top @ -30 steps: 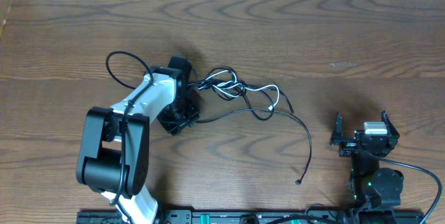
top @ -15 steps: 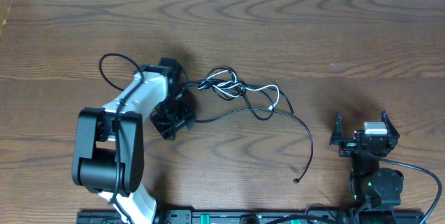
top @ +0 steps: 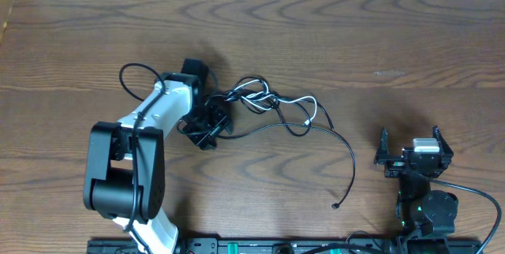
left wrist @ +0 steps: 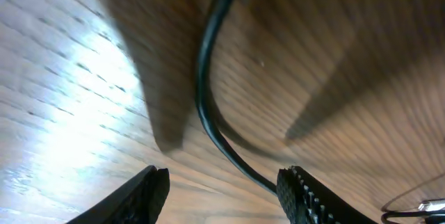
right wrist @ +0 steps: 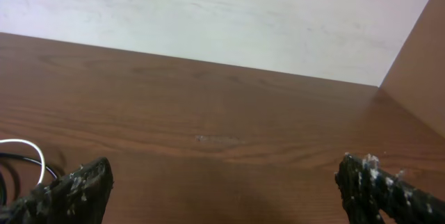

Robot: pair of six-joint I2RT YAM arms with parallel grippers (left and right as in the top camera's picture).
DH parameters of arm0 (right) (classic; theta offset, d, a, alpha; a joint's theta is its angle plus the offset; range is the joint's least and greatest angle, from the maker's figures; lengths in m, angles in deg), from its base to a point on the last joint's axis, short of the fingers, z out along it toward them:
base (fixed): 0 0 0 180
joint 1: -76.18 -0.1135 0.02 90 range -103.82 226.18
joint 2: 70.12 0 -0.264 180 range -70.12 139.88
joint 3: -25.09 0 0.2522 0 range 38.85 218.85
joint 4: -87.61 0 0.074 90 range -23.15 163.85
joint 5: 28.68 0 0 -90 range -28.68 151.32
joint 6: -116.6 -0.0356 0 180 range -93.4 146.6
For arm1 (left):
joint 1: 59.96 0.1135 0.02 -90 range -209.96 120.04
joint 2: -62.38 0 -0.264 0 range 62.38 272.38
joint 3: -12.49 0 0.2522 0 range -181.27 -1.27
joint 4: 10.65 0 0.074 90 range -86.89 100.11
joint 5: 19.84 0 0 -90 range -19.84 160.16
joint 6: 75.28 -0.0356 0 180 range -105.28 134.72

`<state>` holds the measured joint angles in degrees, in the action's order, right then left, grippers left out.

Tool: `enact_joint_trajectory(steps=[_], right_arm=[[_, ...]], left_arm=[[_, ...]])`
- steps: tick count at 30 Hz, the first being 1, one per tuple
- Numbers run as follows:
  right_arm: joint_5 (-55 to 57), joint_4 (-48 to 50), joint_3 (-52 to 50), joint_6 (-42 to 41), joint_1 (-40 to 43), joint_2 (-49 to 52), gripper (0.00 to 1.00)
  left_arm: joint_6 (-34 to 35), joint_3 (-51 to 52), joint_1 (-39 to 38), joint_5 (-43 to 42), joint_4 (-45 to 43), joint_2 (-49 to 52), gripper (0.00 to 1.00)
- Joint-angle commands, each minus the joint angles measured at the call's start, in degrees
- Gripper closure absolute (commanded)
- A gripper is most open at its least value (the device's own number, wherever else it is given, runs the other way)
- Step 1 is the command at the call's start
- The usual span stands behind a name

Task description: Untangle cables

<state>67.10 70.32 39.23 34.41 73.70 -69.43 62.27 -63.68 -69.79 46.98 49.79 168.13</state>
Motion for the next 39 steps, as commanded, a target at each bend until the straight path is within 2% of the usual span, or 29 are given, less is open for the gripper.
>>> enact_joint_trajectory(steps=[1,6,10,12,14,15,19,26,33,36,37,39], right_arm=[[-0.15,-0.17,-0.09,0.42,0.42,-0.31,0.01],[-0.15,-0.17,-0.09,0.42,0.42,-0.31,0.01],[-0.15,-0.15,-0.09,0.39,0.42,-0.31,0.01],[-0.15,-0.17,-0.09,0.42,0.42,-0.31,0.01],[-0.15,-0.17,-0.09,0.39,0.42,-0.31,0.01],[-0.15,-0.17,-0.09,0.39,0.42,-0.31,0.01],[-0.15,-0.17,-0.09,0.39,0.42,-0.31,0.01],[-0.15,-0.17,-0.09,0.39,0.42,-0.31,0.01],[-0.15,-0.15,-0.09,0.42,0.42,-0.31,0.01],[-0.13,-0.17,-0.09,0.39,0.42,-0.31,0.01],[-0.15,-0.17,-0.09,0.39,0.42,-0.31,0.01],[-0.15,-0.17,-0.09,0.42,0.42,-0.31,0.01]], left_arm=[[3.13,-0.48,-2.32,3.93,0.35,0.22,0.46],[8.96,-0.37,-5.84,7.87,0.31,0.22,0.54],[9.6,-0.37,-7.63,8.94,-0.59,0.22,0.6],[9.6,-0.37,-8.26,8.92,-1.2,0.22,0.67],[9.6,-0.37,-8.61,8.94,-1.6,0.22,0.69],[9.6,-0.37,-8.66,8.94,-1.7,0.22,0.69],[9.6,-0.33,-8.7,10.03,-2.67,0.22,0.5],[10.29,-0.33,-8.74,10.49,-2.78,0.24,0.5],[15.28,1.49,-10.05,11.39,-4.24,0.24,0.5],[16.24,2.47,-11.06,12.17,-4.59,0.24,0.59],[16.24,2.71,-11.63,12.35,-4.59,0.24,0.7],[16.22,2.73,-12.55,12.37,-4.87,0.24,0.81]])
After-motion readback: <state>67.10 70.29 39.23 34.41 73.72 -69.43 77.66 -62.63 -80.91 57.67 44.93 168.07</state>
